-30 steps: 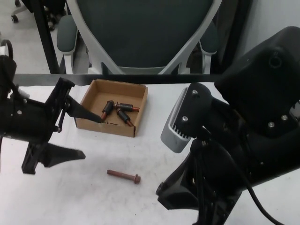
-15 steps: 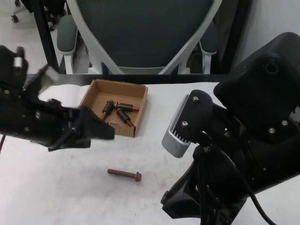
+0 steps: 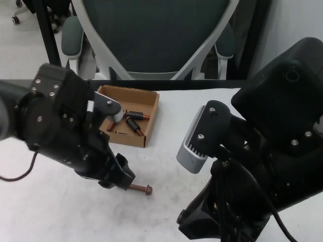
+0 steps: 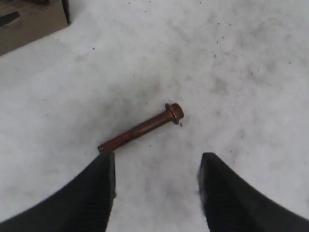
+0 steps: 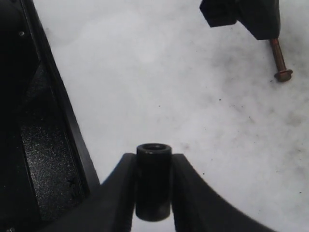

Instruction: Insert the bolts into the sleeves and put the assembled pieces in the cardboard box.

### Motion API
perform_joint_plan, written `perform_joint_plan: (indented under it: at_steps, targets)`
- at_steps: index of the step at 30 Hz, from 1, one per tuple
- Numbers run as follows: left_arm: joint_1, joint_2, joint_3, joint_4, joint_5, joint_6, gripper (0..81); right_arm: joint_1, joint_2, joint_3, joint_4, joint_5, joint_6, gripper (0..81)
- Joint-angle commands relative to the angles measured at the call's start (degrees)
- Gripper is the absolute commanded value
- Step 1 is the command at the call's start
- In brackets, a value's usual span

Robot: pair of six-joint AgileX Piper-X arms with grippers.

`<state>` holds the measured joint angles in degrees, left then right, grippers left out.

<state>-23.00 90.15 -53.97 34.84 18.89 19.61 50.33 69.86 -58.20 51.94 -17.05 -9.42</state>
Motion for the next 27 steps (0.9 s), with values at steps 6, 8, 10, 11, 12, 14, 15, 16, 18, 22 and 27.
perform_joint_plan:
  at_steps: [6,8,10,11,12,14,15,16,18,22,27]
  targets:
    - [1.9,4.5,-9.5,2.7,-4.3,8.6,44.7,0.1,-6.6,0.0,-3.0,-1.5,-3.0,0.2]
    - [1.8,5.5,-11.7,2.1,-4.3,11.0,44.7,0.1,-7.0,0.0,-2.4,-1.5,-3.0,0.2]
    - [1.8,6.2,-12.7,1.8,-3.5,15.1,44.7,0.1,-7.0,0.1,-1.5,-1.5,-3.0,0.2]
    - [1.4,6.5,-13.0,1.8,-3.5,16.8,44.7,0.1,-7.0,0.4,-1.4,-1.9,-3.0,0.2]
    - [1.1,6.9,-13.3,1.9,-3.4,17.8,44.7,0.1,-7.1,0.8,-1.4,-2.8,-3.0,0.2]
    - [0.6,7.0,-13.3,1.9,-2.9,19.5,44.7,0.1,-7.8,1.9,-2.1,-4.8,-3.0,0.2]
    - [0.3,7.4,-13.2,2.1,-2.8,20.9,44.7,0.1,-8.4,2.9,-2.9,-5.6,-3.0,0.2]
    - [0.1,7.8,-13.2,2.3,-2.6,21.9,44.7,0.1,-9.4,4.2,-4.3,-6.4,-3.0,0.2]
    - [-0.1,8.4,-13.2,2.6,-2.5,22.8,44.7,0.1,-12.3,7.3,-8.5,-6.4,-3.0,0.2]
    - [-0.5,9.2,-13.2,3.1,-2.9,26.1,44.7,0.1,-20.3,14.6,-19.8,-6.2,0.0,0.2]
    - [-0.6,9.4,-13.2,3.7,-3.4,30.2,44.7,0.1,-29.7,27.0,-36.1,-1.7,9.4,0.2]
